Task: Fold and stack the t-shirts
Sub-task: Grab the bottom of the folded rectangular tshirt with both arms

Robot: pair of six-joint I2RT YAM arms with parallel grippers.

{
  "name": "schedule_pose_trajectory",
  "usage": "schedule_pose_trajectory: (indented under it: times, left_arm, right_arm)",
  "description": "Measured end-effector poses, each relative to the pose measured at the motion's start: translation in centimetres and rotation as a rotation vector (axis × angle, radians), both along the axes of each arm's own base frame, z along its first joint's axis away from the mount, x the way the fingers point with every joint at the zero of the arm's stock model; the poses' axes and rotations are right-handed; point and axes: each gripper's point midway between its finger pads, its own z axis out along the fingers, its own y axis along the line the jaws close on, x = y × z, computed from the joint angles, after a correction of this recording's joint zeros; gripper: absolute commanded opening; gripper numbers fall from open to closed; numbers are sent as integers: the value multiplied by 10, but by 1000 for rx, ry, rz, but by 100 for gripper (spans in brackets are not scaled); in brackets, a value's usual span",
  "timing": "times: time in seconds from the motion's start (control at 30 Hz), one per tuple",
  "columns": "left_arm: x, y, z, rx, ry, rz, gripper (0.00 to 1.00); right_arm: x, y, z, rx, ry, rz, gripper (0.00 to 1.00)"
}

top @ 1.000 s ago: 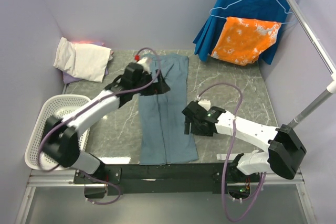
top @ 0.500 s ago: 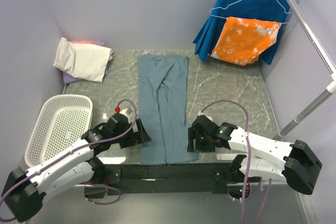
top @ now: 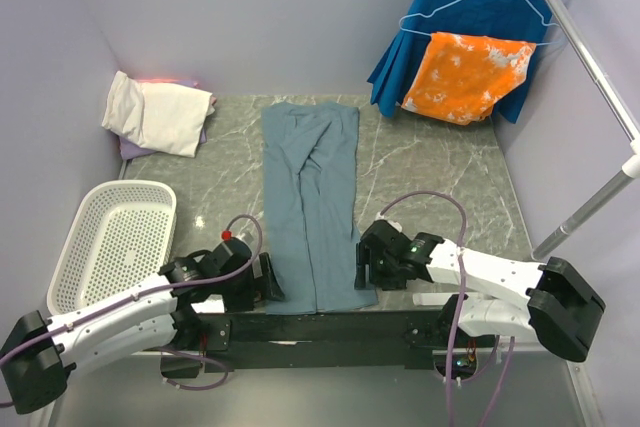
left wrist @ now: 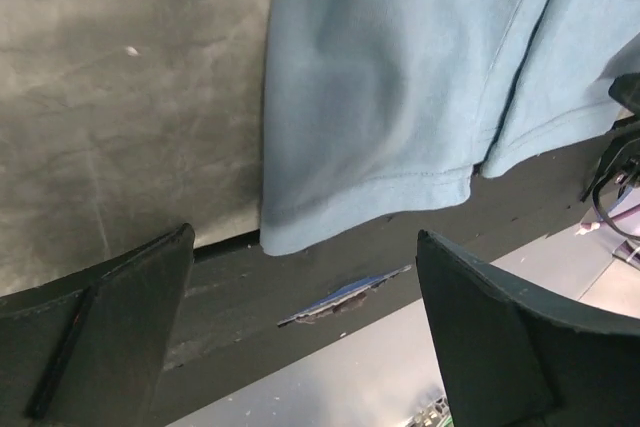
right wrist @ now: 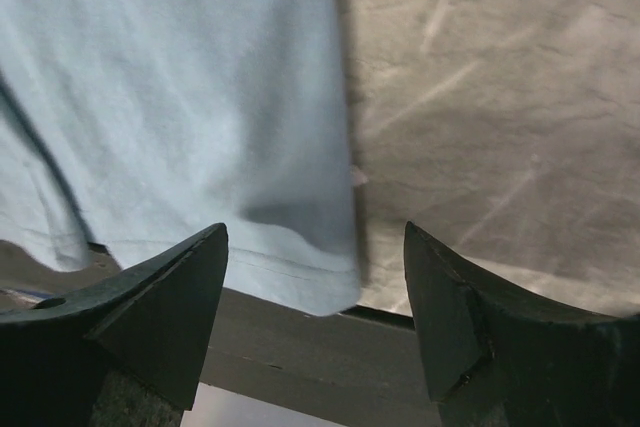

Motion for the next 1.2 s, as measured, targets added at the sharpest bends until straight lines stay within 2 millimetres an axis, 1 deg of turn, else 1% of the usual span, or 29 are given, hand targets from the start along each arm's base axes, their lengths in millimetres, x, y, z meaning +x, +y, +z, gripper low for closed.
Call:
schedule_pose_trajectory:
  times: [0.17, 0.2, 0.27, 0.3, 0.37, 0.4, 0.47, 0.5, 0.53, 0.57, 0.63, 0.7, 0.8, 0.93, 1.07, 1.13, 1.2]
  left_arm:
    - [-5, -8, -1, -13, 21, -13, 90]
    - [-6, -11, -2, -18, 21, -19, 82]
    - [-9, -16, -2, -30, 30, -27, 73]
    - [-12, -17, -4, -30, 38, -32, 65]
    - [-15, -20, -6, -28, 33, -43, 55]
    - [-15, -20, -8, -28, 30, -41, 46]
    - [-16, -21, -12, -21, 29, -37, 37]
    - [-17, -21, -14, -13, 28, -36, 25]
    - [-17, -21, -16, -8, 30, -31, 19]
    - [-18, -21, -17, -3, 30, -30, 8]
    - [-18, -22, -20, 12, 27, -24, 1]
    - [-18, -23, -19, 14, 20, -24, 1]
    - [-19, -20, -17, 33, 11, -19, 1]
    - [-27, -11, -8, 42, 15, -9, 1]
    - [-31, -7, 14, -6, 6, 21, 1]
    - [-31, -6, 21, -29, 2, 34, 1]
    - [-31, -5, 20, -23, 7, 39, 1]
  right_arm:
    - [1, 11, 0, 51, 4, -5, 73]
    - [0, 12, 0, 61, 7, -5, 72]
    - [-1, 16, 1, 89, 10, -5, 70]
    - [-2, 17, 1, 102, 12, -5, 68]
    - [-4, 21, 1, 135, 16, -10, 66]
    - [-5, 22, 1, 150, 18, -10, 62]
    - [-7, 26, 1, 180, 27, -13, 56]
    - [-9, 27, 0, 192, 34, -15, 46]
    - [-10, 29, 0, 204, 40, -16, 39]
    - [-11, 30, -1, 211, 45, -16, 18]
    - [-14, 29, -5, 213, 61, -19, 0]
    - [-17, 26, -9, 203, 75, -31, 0]
    - [-16, 23, -8, 192, 67, -46, 0]
    - [-20, 18, 5, 213, 52, -61, 0]
    - [-29, 17, 19, 255, 45, -68, 0]
    - [-33, 18, 21, 265, 52, -62, 0]
    - [-36, 18, 20, 262, 65, -51, 0]
